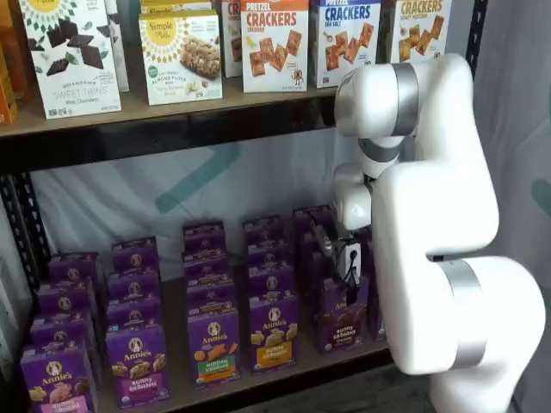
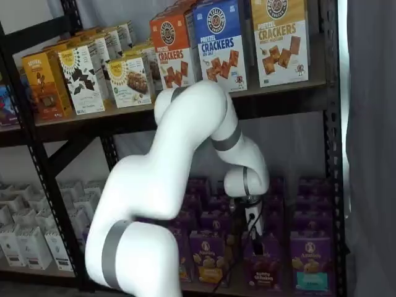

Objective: Pick up the purple box with a brown patch in the center, on the bottom shelf, the fifth box from the left

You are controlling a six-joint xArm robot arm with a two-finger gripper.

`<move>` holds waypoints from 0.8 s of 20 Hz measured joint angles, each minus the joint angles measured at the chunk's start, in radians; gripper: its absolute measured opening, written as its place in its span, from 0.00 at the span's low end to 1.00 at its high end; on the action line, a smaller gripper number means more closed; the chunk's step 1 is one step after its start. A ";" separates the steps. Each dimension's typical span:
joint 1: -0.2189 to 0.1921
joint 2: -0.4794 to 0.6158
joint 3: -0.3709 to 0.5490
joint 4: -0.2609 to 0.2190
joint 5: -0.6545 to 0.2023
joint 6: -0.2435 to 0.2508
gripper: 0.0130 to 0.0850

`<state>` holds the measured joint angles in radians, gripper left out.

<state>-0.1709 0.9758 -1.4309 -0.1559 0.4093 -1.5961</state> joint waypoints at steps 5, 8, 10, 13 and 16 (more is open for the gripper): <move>0.000 0.009 -0.009 -0.012 -0.009 0.011 1.00; 0.000 0.013 -0.011 -0.010 -0.022 0.009 0.94; 0.000 0.016 -0.012 -0.011 -0.026 0.010 0.89; 0.001 0.019 -0.014 -0.012 -0.030 0.012 0.83; 0.002 0.020 -0.015 -0.011 -0.034 0.012 0.72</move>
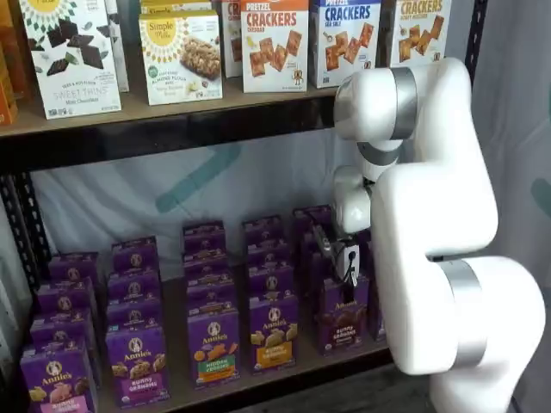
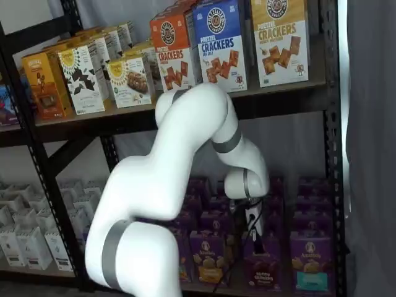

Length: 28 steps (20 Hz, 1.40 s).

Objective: Pick up the purple box with a brown patch in the center, on the bottom shelf, the fifth box from the left

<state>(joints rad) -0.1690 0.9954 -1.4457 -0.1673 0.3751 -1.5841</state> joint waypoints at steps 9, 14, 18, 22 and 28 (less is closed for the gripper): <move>0.000 -0.006 0.007 -0.028 -0.002 0.025 0.50; 0.001 -0.008 0.015 -0.048 -0.009 0.046 0.44; 0.002 -0.013 0.027 -0.055 -0.023 0.053 0.33; 0.002 -0.021 0.039 -0.053 -0.031 0.051 0.33; 0.000 -0.035 0.062 -0.073 -0.040 0.068 0.28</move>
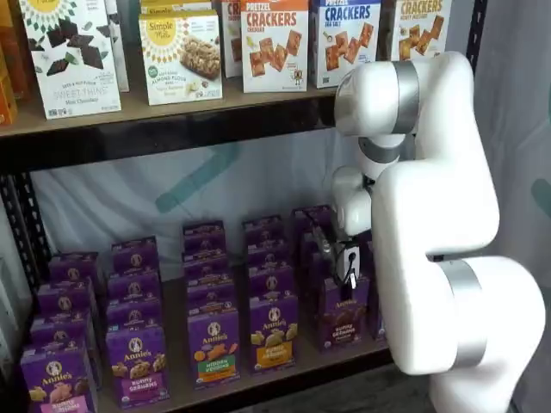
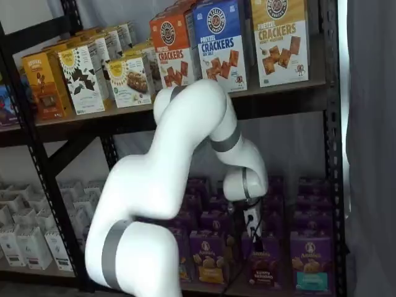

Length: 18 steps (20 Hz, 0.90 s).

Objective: Pick up the purple box with a brown patch in the center, on the bottom shelf, the fifth box from the left

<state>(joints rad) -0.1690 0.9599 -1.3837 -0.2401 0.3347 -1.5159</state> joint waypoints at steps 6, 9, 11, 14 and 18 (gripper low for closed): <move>0.004 -0.028 0.029 0.005 0.032 -0.001 0.28; 0.005 -0.057 0.070 0.055 0.030 -0.046 0.28; 0.008 -0.087 0.113 0.135 0.017 -0.115 0.28; 0.012 -0.138 0.183 0.241 -0.003 -0.209 0.28; 0.023 -0.220 0.289 0.339 -0.015 -0.290 0.28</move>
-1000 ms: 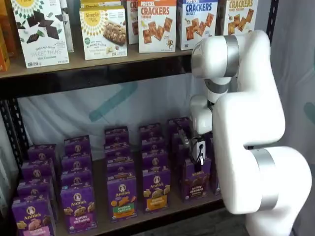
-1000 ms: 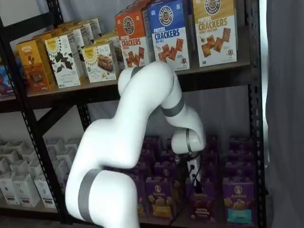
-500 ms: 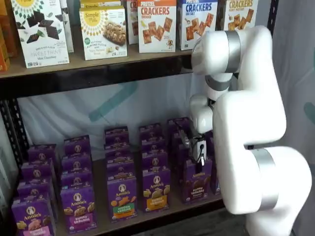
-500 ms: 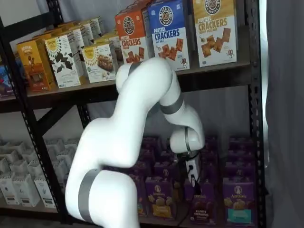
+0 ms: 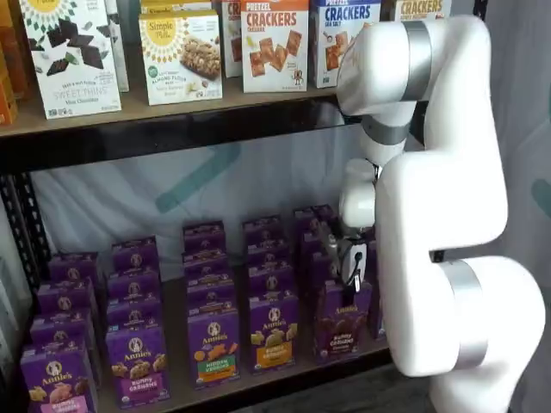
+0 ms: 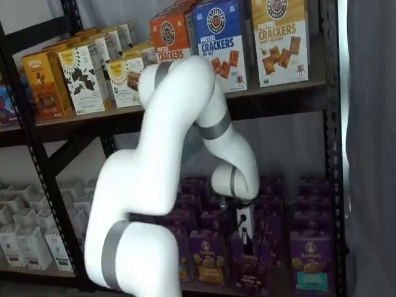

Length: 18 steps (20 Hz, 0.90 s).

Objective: Pick up the purple box with a brown patch in the center, on the bottom shelf, the fifth box from the left

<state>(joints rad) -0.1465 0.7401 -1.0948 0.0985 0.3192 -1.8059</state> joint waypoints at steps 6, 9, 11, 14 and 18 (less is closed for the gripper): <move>0.021 -0.070 0.086 -0.092 0.047 0.108 0.28; 0.044 -0.101 0.118 -0.107 0.089 0.144 0.28; 0.057 -0.123 0.141 -0.098 0.104 0.149 0.28; 0.080 -0.170 0.196 -0.086 0.102 0.162 0.28; 0.100 -0.238 0.266 -0.055 0.101 0.152 0.28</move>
<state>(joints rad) -0.0466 0.5023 -0.8288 0.0433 0.4204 -1.6535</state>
